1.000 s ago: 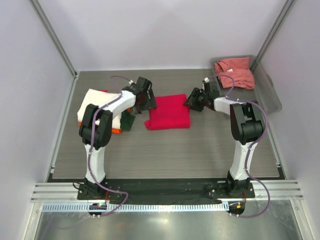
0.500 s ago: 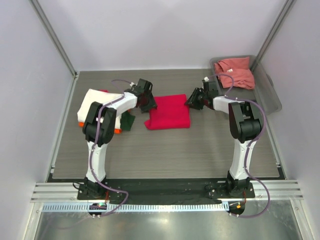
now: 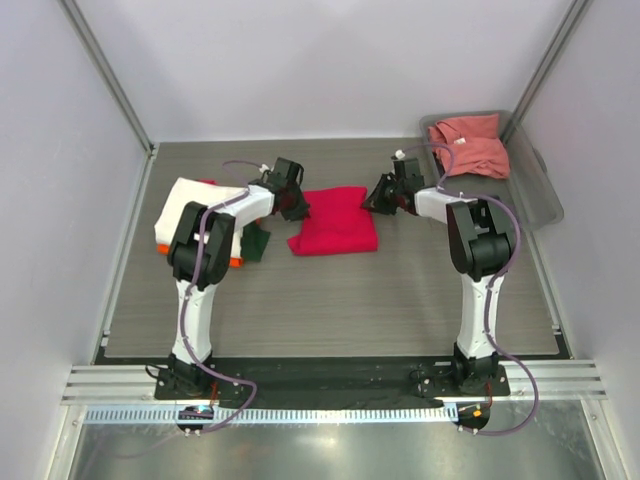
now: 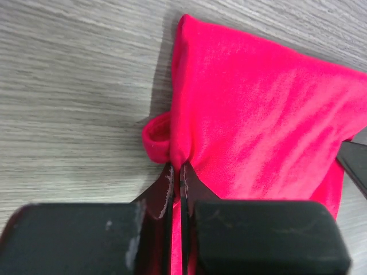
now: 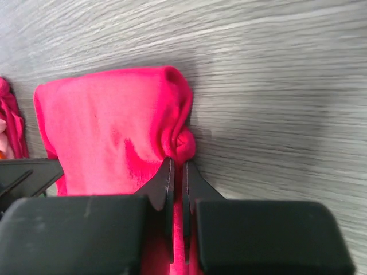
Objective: Fold and stack the t-shirts
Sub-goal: Neatly place the folded tshirt to the corner
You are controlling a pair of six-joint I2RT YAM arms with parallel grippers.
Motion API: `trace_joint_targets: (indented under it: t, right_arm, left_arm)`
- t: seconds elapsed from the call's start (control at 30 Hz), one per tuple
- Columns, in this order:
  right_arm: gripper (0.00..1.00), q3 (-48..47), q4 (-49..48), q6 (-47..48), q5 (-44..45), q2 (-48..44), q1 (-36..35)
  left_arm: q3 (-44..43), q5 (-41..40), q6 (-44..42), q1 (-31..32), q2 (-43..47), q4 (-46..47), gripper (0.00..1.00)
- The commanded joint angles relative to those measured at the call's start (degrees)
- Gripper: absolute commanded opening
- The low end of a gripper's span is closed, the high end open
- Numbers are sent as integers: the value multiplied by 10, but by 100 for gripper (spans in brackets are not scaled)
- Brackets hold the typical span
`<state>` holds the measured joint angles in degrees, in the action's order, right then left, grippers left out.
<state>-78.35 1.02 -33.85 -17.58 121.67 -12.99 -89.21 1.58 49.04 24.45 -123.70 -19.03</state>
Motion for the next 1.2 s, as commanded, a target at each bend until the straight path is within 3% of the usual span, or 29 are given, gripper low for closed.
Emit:
trace_joint_targets:
  t: [0.0, 0.2, 0.37, 0.57, 0.7, 0.9, 1.17]
  right_arm:
    - [1, -10, 38, 26, 32, -1, -27]
    - [1, 42, 31, 46, 85, -110, -62]
    - [1, 80, 45, 47, 133, -214, -120]
    - [1, 112, 81, 22, 194, -326, -205]
    - [1, 104, 94, -6, 200, -375, -252]
    - [1, -4, 130, -10, 235, -337, -346]
    - [1, -185, 142, -21, 263, -170, -411]
  left_arm:
    - [-12, -32, -21, 0, -15, 0, 0]
    - [50, -127, -62, 17, 98, -17, 0]
    - [90, -177, -95, 24, 209, -94, 0]
    - [149, -174, -108, 23, 393, -208, 0]
    - [145, -153, -122, -18, 482, -281, 0]
    - [99, -167, -166, -105, 544, -375, 0]
    - [-9, -184, -237, -276, 468, -442, 0]
